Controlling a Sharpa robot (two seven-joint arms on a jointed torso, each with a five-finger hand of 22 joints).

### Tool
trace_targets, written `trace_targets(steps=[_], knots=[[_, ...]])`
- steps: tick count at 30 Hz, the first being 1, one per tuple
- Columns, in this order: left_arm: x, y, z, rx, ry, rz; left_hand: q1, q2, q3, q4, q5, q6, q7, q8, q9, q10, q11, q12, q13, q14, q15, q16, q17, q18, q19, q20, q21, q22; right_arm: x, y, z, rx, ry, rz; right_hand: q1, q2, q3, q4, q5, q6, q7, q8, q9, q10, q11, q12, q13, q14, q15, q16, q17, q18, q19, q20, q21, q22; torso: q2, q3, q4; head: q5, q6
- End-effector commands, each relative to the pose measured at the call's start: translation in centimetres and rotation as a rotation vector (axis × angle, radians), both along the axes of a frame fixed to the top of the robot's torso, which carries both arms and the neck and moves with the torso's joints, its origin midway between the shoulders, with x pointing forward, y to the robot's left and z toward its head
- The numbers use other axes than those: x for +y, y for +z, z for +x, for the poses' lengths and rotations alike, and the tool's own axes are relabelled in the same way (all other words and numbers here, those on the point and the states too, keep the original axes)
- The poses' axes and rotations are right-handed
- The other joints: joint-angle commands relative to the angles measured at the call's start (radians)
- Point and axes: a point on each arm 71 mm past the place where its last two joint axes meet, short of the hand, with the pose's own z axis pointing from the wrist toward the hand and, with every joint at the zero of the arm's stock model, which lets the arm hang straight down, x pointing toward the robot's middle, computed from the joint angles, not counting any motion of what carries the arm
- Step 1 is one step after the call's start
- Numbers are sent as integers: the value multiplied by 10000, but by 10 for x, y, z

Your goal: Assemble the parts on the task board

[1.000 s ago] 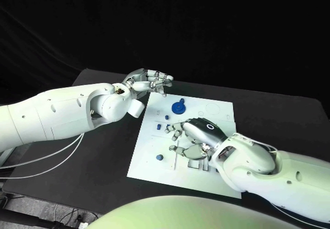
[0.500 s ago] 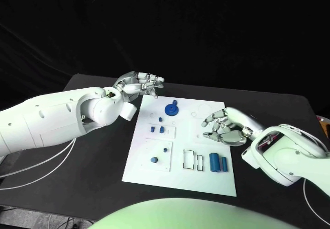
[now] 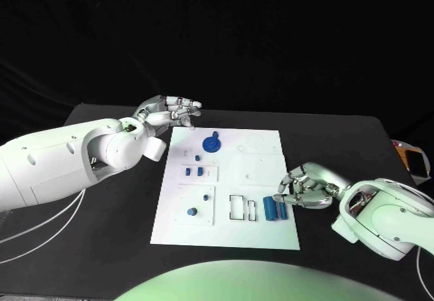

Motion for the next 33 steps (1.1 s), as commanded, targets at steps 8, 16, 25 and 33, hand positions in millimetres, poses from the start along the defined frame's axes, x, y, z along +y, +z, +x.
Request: trace_targets(steps=[8,16,25,33], knots=[[-3,1,-1,-45,-95,-159,-109,20,2,18,33,-74,-27,23,14,-76,18,41,17,-66,-8,39,-9,131,-7,50,-39,-12,0,-22,-11,160,-30,-1824,83,43,-721,660,-213,-231,16,188,295,-17,33,132,327,544,-60,54,-6,-121,630,-78,81,2291,-18,-19,-39,-98,-26],[-1,1,-1,-39,-74,-148,-109,20,2,18,33,-74,-27,23,14,-76,18,41,17,-66,-8,39,-9,131,-7,50,-39,-12,10,-28,-12,18,47,-1889,177,93,-867,785,-205,-218,4,243,358,-6,25,147,392,534,-65,39,-59,-120,629,-80,75,2291,-16,-23,-45,-31,-29],[0,1,-1,-28,-59,-137,-125,21,8,22,34,-78,-31,30,16,-88,16,62,18,-66,-9,46,-10,133,0,51,-54,-22,17,-29,-11,-119,120,-1822,238,121,-931,809,-166,-200,-7,276,391,41,16,220,491,533,-71,39,-63,-125,637,-83,97,2297,-24,-24,-53,14,-57],[0,1,-2,-17,-73,-137,-125,21,8,22,34,-78,-31,30,16,-88,16,62,18,-66,-9,46,-10,133,0,51,-54,-22,21,-36,-8,-19,195,-2013,264,137,-965,817,-148,-188,-12,295,409,87,10,296,581,532,-75,38,-71,-125,638,-85,97,2298,-21,-30,-63,31,-77]])
